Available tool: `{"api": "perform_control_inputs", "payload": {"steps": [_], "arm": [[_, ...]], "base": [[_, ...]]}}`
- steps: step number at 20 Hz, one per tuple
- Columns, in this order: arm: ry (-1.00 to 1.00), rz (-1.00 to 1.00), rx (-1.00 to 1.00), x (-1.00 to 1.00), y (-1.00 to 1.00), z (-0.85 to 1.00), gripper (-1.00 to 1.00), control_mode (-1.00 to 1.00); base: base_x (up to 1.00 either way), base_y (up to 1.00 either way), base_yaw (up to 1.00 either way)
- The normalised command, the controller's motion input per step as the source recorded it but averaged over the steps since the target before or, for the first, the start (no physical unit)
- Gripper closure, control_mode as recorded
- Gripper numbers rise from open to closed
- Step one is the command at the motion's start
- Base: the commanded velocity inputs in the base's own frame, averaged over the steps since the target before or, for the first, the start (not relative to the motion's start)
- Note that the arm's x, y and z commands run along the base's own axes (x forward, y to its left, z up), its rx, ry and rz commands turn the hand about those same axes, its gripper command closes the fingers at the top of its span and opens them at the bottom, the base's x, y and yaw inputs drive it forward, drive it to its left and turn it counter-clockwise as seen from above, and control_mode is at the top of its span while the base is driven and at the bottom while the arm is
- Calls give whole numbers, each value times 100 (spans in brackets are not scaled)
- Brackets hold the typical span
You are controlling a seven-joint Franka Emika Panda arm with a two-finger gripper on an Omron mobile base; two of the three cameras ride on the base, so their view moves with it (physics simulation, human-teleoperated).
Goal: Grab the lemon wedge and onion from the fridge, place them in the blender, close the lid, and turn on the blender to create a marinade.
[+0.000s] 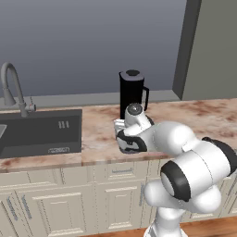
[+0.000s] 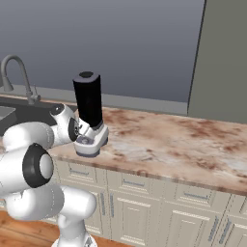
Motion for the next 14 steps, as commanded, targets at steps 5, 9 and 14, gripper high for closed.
{"api": "perform_control_inputs", "payload": {"steps": [5,9,14], "arm": [[0,0,0,11,0,-17,100,-100],[0,0,0,13,0,-22,100,-100],[-1,0,0,23,0,-18,100,-100]], "base": [[0,0,0],[0,0,0],[0,0,0]]}}
